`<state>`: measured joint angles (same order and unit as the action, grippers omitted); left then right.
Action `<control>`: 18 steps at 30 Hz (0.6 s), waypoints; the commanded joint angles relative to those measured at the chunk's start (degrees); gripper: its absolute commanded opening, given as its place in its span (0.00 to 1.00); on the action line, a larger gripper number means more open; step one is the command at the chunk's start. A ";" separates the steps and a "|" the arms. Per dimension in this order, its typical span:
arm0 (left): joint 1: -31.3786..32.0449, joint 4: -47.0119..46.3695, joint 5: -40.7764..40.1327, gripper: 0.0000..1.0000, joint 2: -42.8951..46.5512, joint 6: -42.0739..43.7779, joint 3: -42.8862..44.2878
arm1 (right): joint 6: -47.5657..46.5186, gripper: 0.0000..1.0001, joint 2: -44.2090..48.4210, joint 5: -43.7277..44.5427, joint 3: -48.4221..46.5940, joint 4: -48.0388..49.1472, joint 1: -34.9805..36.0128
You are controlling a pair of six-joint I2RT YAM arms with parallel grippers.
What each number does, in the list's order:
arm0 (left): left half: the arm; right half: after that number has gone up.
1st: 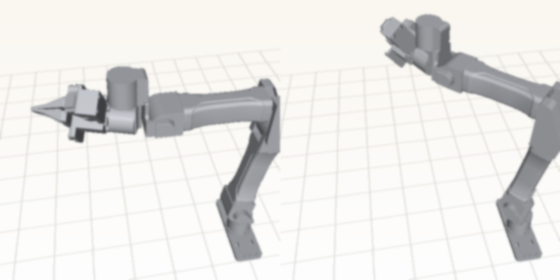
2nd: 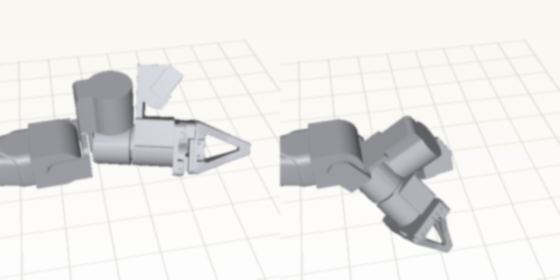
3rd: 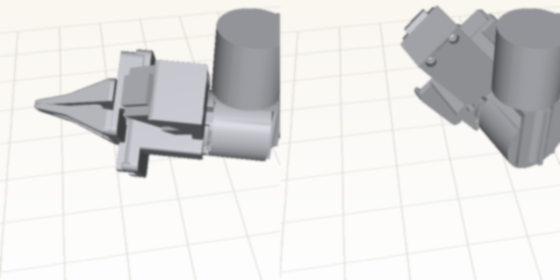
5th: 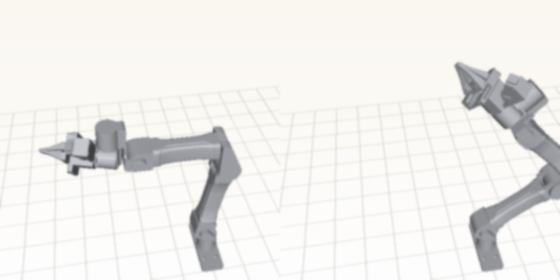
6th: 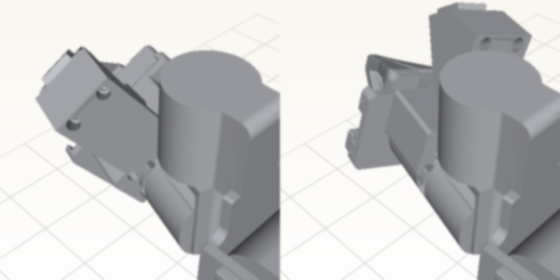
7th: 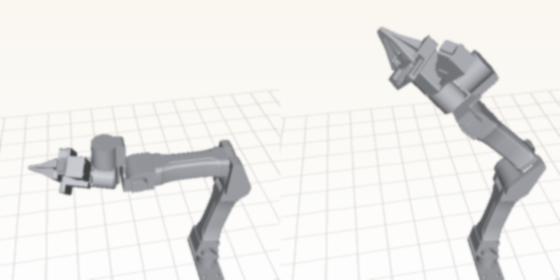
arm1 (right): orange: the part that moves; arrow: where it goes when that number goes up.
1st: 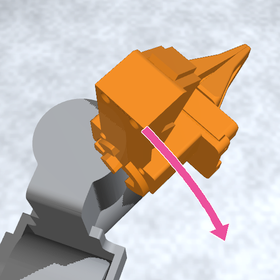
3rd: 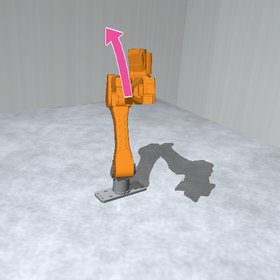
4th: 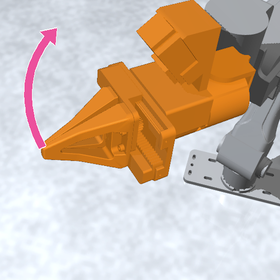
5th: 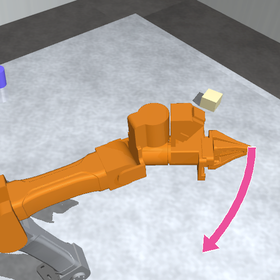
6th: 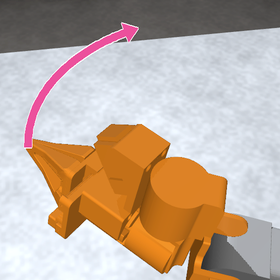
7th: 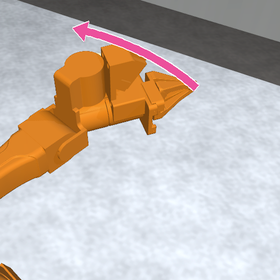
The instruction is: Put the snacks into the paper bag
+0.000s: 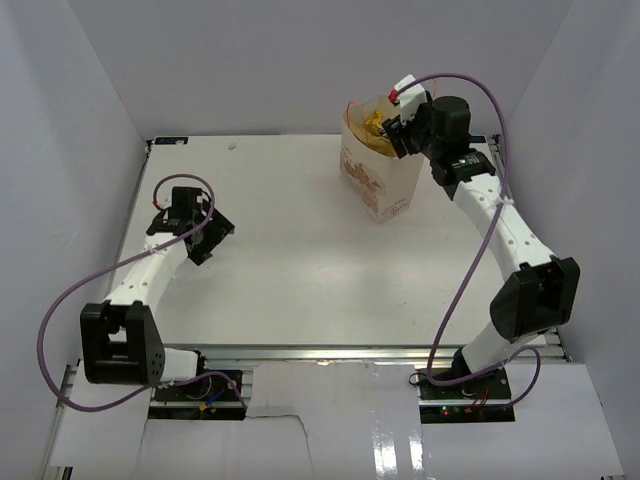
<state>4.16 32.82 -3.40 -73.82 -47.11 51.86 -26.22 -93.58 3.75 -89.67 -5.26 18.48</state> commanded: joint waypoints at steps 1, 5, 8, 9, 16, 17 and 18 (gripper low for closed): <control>-3.28 8.21 -7.75 0.87 -6.91 -3.16 7.52 | -2.59 0.69 7.87 -23.46 -1.58 -13.31 -2.21; -8.46 15.41 -13.20 0.83 -20.09 -5.53 18.16 | -11.31 0.83 14.63 -45.46 10.34 -24.18 -2.48; -9.70 17.45 -14.87 0.82 -26.18 -4.31 23.62 | -11.40 0.83 18.76 -46.90 21.15 -24.80 -2.40; -10.14 17.54 -16.01 0.82 -27.94 -2.39 25.56 | -11.49 0.83 19.66 -46.64 23.29 -24.54 -2.48; -11.72 20.61 -20.06 0.85 -41.65 1.32 41.29 | -11.84 0.83 23.71 -46.81 30.95 -24.36 -3.19; -12.07 21.05 -19.63 0.85 -44.19 0.97 43.92 | -11.75 0.83 23.71 -47.25 31.39 -24.19 -3.27; -12.16 21.49 -19.72 0.85 -45.17 0.62 44.99 | -11.58 0.83 23.62 -47.43 31.66 -24.10 -3.19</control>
<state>-7.22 51.40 -20.51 -117.43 -46.98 92.01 -36.95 -72.05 -40.10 -57.87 -30.74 15.57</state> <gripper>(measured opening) 0.849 0.825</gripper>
